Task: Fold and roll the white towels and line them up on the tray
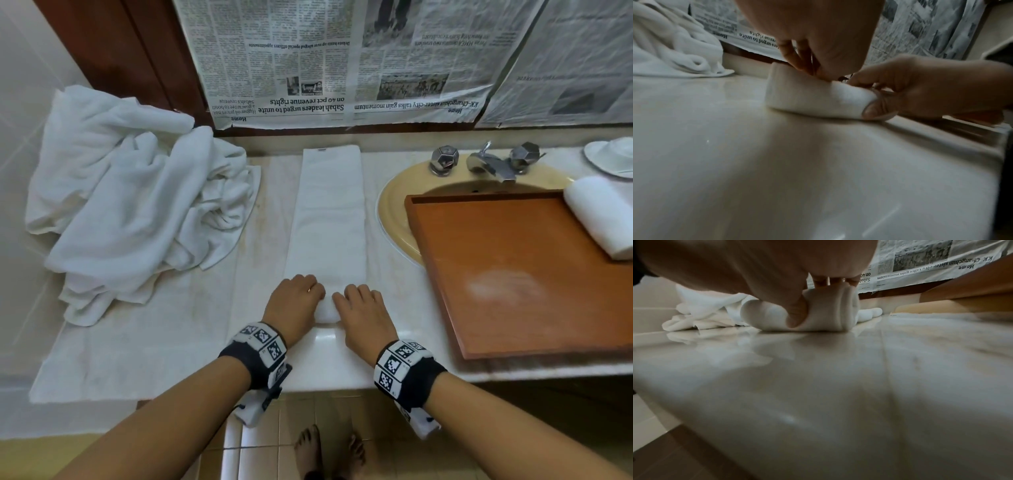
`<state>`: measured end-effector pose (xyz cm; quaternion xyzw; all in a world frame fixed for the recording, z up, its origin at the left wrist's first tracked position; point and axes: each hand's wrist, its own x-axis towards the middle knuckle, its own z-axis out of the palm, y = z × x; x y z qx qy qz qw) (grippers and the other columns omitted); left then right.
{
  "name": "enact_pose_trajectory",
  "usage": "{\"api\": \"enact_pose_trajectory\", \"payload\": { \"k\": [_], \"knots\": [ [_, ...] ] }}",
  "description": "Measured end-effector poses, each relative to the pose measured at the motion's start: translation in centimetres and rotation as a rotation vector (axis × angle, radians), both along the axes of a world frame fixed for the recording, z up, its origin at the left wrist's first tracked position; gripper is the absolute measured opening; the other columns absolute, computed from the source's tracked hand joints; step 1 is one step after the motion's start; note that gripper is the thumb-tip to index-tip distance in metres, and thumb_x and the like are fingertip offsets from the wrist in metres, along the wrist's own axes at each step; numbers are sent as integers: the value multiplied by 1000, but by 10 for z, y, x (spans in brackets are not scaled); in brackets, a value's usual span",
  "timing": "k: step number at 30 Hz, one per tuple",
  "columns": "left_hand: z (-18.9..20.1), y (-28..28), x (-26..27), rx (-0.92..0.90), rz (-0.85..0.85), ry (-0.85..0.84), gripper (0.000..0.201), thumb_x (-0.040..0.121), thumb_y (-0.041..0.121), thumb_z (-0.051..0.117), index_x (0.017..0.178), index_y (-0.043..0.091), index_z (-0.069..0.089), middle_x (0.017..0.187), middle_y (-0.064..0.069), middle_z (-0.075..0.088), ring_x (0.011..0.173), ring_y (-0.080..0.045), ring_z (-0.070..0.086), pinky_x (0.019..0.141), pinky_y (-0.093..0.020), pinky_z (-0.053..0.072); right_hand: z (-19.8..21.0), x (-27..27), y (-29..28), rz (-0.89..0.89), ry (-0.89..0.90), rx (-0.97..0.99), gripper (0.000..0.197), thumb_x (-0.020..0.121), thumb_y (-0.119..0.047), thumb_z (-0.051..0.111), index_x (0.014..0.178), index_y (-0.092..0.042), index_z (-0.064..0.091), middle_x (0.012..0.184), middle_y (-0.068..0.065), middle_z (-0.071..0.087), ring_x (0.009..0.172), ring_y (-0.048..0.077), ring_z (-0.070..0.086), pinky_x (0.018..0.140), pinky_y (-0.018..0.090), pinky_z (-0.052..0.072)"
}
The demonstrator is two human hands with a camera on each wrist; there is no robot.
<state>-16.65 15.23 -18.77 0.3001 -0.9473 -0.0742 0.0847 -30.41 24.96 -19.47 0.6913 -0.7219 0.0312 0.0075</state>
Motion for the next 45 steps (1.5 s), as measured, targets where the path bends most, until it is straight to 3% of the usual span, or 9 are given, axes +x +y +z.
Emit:
{"api": "enact_pose_trajectory", "payload": {
  "k": [6,12,17,21,25,34,37,41,45],
  "knots": [
    [-7,20,16,63,-33,53,40,79,33,47,97,6,71,93,-6,67,77,-24,65,60,-28,52,3,-8,-5,23,-45,88,41,35,-3,76,72,-13,62,69,3,53,62,23,52,56,31,42],
    [-15,27,19,-6,-158,16,54,69,39,76,106,1,65,95,-12,64,81,-28,61,59,-31,51,23,-24,-12,-91,-389,298,37,82,-14,65,118,-16,62,110,6,63,104,25,55,88,29,37],
    [-11,21,11,-37,-119,-24,50,61,42,85,95,8,71,80,-6,59,68,-25,56,55,-29,44,28,-27,-20,-336,-662,325,24,73,-6,71,92,-15,60,89,2,59,90,25,58,70,27,46],
    [-6,7,4,-2,-108,-96,41,54,38,86,84,14,72,72,-2,60,62,-22,57,53,-26,42,19,-18,-14,-227,-444,169,28,79,-9,59,107,-15,59,107,-1,50,108,22,44,84,27,37],
    [8,-2,-4,232,-35,-145,43,83,41,70,117,15,65,99,-7,66,92,-28,60,78,-34,46,13,-16,-3,-143,-429,70,45,72,-29,54,116,-17,58,115,-1,49,109,21,41,83,29,28],
    [6,-6,0,634,121,-163,35,98,27,51,131,17,56,126,-7,50,119,-22,45,103,-36,35,12,-26,-7,29,-426,149,38,81,-23,74,115,-7,66,110,9,59,104,30,51,93,40,41],
    [1,0,-1,356,129,-31,29,93,23,58,121,20,61,120,-2,51,111,-22,47,93,-39,42,21,-33,-22,-50,-515,285,40,88,-26,68,124,-11,62,120,6,58,115,22,49,97,27,36],
    [2,12,-2,42,6,101,15,75,11,72,90,14,70,89,-3,63,73,-27,62,54,-34,49,21,-39,-37,-164,-621,364,36,83,-24,72,117,-13,68,120,7,63,117,21,54,100,31,42],
    [-4,18,3,34,-23,52,36,78,41,55,95,13,70,95,-5,64,76,-25,62,54,-31,47,15,-29,-34,-251,-440,207,25,86,-28,66,109,-21,62,115,-2,55,116,20,42,93,32,36]
  ]
}}
